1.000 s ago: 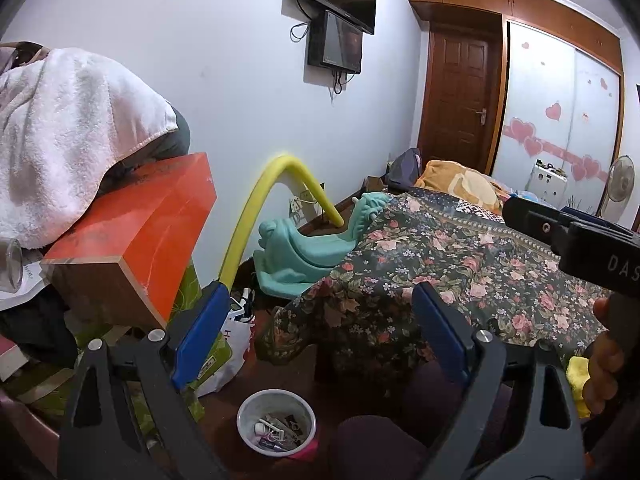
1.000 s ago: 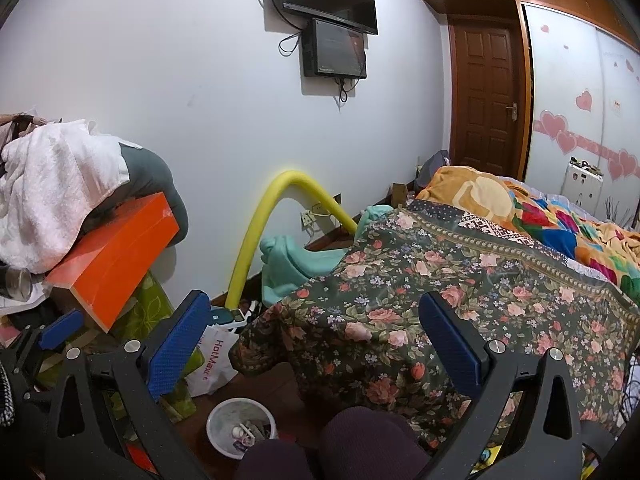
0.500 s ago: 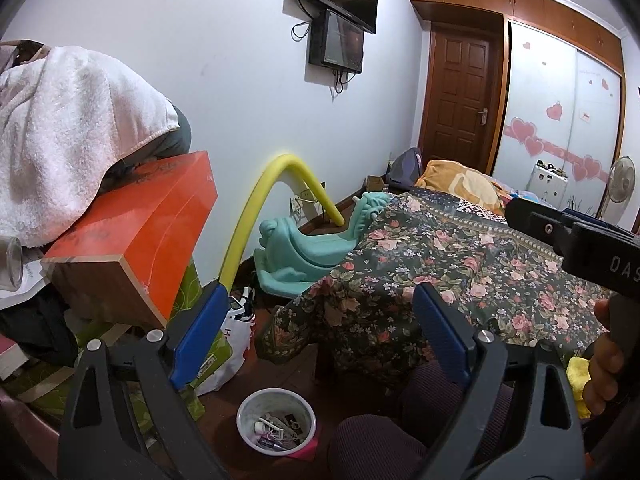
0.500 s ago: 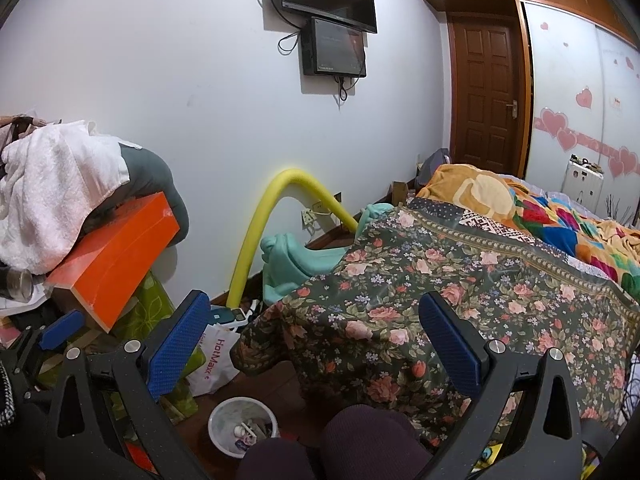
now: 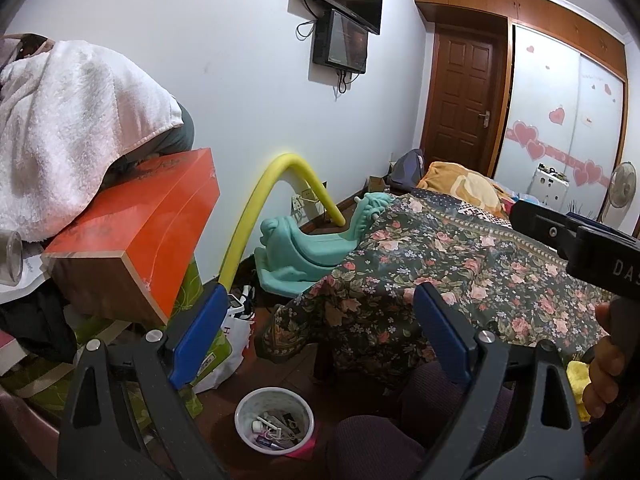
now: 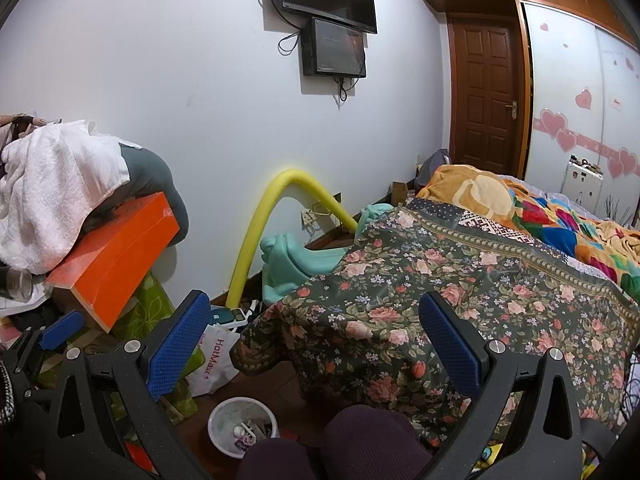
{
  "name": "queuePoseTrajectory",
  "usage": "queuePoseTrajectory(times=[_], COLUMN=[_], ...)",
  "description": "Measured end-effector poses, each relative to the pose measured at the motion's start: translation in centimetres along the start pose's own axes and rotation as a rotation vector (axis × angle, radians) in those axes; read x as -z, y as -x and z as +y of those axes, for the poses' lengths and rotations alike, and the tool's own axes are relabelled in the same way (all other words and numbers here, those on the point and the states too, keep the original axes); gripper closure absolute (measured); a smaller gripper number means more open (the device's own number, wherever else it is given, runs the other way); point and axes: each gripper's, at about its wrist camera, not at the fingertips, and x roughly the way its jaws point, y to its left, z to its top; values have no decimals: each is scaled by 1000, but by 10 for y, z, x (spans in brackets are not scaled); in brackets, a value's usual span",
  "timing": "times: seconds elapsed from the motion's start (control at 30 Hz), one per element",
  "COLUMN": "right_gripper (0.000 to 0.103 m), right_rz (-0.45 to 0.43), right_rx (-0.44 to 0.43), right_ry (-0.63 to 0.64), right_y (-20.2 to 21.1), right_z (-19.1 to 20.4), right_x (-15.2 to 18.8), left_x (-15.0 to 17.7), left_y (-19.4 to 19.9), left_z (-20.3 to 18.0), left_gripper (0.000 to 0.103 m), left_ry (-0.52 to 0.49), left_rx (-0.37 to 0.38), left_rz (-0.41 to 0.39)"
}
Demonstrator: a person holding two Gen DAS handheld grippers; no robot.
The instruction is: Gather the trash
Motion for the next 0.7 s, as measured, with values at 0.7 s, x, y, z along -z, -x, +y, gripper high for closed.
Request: queuePoseTrajectory(times=[0.7], right_gripper=[0], right_rz=[17], right_rx=[-19], right_ry=[-33], right_y=[-4], right_z=[-12], right_x=[-1], left_x=[-2], left_y=[-1], left_z=[-32], left_gripper=[9], left_ry=[-38], left_rx=[2], left_rz=[22])
